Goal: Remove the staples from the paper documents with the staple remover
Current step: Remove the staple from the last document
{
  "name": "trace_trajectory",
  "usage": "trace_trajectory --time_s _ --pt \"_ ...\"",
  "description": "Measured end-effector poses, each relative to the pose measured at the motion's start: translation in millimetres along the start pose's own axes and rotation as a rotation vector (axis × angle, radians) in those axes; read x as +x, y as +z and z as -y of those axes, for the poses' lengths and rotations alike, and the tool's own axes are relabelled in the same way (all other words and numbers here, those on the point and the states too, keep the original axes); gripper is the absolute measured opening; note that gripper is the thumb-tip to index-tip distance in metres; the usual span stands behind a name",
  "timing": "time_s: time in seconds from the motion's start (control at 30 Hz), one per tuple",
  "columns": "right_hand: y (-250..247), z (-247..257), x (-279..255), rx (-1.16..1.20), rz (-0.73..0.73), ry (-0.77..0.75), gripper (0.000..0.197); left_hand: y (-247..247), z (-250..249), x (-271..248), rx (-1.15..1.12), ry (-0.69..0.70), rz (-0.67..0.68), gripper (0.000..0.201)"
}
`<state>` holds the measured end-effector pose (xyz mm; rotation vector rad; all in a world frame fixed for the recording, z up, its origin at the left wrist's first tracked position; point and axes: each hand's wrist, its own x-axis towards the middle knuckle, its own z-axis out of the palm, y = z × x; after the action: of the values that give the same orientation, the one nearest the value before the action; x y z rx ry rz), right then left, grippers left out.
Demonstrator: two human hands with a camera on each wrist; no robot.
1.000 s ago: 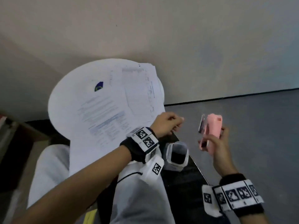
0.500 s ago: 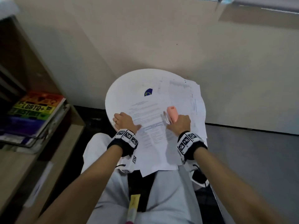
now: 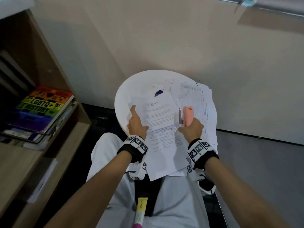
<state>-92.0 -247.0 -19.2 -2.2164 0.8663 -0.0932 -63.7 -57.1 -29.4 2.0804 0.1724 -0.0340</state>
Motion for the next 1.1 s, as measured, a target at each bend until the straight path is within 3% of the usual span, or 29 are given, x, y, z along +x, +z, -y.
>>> trace_trajectory --time_s 0.1,0.2,0.3,0.33,0.43,0.57,0.7,0.8,1.0,1.1 --pt "-7.2 -9.3 -1.6 0.067 -0.02 0.009 0.037 1.3 0.9 -1.0 -0.226 0.141 0.021 0.078" --pt "-17.1 -18.1 -5.7 0.127 0.026 0.03 0.033 0.8 -2.6 6.0 -0.295 0.153 0.016 0.064" --pt "-20.3 -21.7 -10.1 0.091 0.114 0.044 0.027 1.9 -6.7 17.7 -0.047 0.184 0.053 0.023" --pt "-19.3 -22.7 -10.5 0.084 0.134 0.052 0.027 2.1 -6.9 21.2 0.085 0.153 0.071 0.02" --pt "-12.1 -24.6 -11.7 0.055 0.145 0.057 0.035 -0.3 -3.9 22.9 0.394 -0.074 0.035 0.029" --pt "-4.2 -22.7 -12.1 -0.027 0.142 0.03 0.039 1.8 -4.5 19.3 0.395 -0.134 -0.02 0.032" --pt "-3.0 -22.8 -12.0 -0.06 0.134 0.028 0.039 0.7 -8.2 27.8 0.34 -0.178 0.04 0.039" --pt "-2.6 -23.2 -11.8 -0.07 0.138 0.027 0.04 -0.2 -9.0 28.6 0.4 -0.092 0.0 0.042" --pt "-3.3 -22.7 -12.4 -0.088 0.147 0.026 0.042 2.7 -6.6 16.4 0.592 0.293 -0.002 0.05" --pt "-5.2 -21.8 -13.9 -0.086 0.147 0.029 0.042 -0.8 -7.2 23.8 0.419 0.224 0.052 0.072"
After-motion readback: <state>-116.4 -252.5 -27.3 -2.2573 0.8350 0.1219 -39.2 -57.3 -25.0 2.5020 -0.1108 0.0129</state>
